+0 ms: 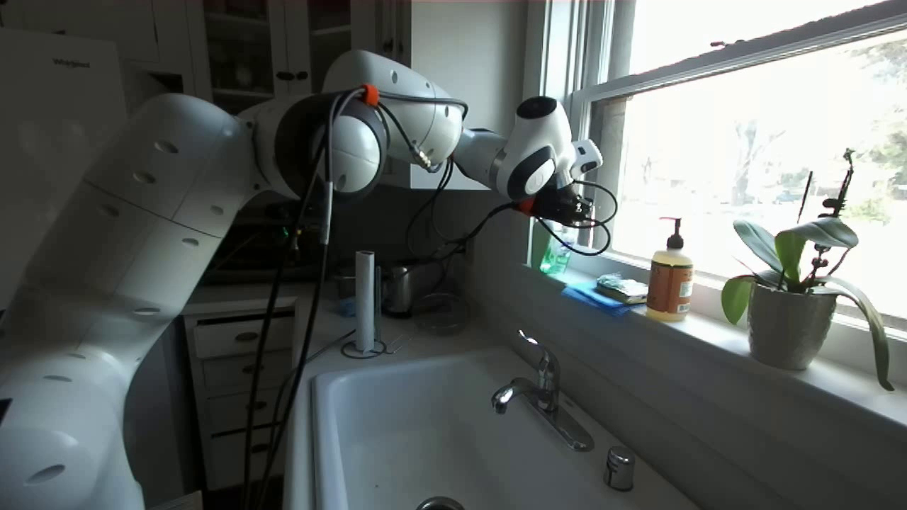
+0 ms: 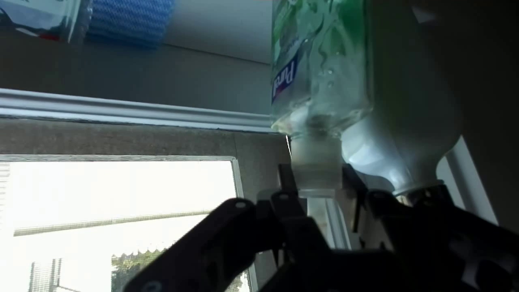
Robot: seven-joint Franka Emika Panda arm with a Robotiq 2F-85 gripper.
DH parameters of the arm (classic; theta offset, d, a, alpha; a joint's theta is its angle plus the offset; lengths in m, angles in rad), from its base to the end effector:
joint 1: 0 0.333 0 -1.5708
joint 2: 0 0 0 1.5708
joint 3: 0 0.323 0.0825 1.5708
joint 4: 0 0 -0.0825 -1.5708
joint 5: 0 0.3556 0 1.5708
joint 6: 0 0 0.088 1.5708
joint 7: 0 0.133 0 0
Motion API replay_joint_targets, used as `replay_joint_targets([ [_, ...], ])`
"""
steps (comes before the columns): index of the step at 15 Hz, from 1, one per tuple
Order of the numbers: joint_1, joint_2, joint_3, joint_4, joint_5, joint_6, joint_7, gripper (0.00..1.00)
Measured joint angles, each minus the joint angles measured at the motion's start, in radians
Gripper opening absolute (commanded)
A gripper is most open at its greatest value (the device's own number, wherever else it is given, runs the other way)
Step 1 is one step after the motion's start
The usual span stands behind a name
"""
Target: Move the soap bottle from the sink to the windowsill
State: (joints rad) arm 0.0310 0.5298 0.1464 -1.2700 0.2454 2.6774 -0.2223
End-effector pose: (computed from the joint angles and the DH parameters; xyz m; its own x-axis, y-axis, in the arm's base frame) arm 0.7508 0.0980 0.5544 0.6268 0.0434 0.7780 0.2398 -0.9607 -0.1396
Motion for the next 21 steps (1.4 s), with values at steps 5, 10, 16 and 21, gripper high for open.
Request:
replay_joint_targets([
  [5,-0.004,0.048,0.026,0.034,0.0,0.065,-0.122,0.08],
  [10,-0.009,0.072,0.042,0.053,0.001,0.128,-0.203,0.58],
  [16,-0.011,0.073,0.042,0.056,0.0,0.161,-0.237,0.97],
  [21,-0.011,0.073,0.038,0.057,0.0,0.164,-0.238,1.0],
])
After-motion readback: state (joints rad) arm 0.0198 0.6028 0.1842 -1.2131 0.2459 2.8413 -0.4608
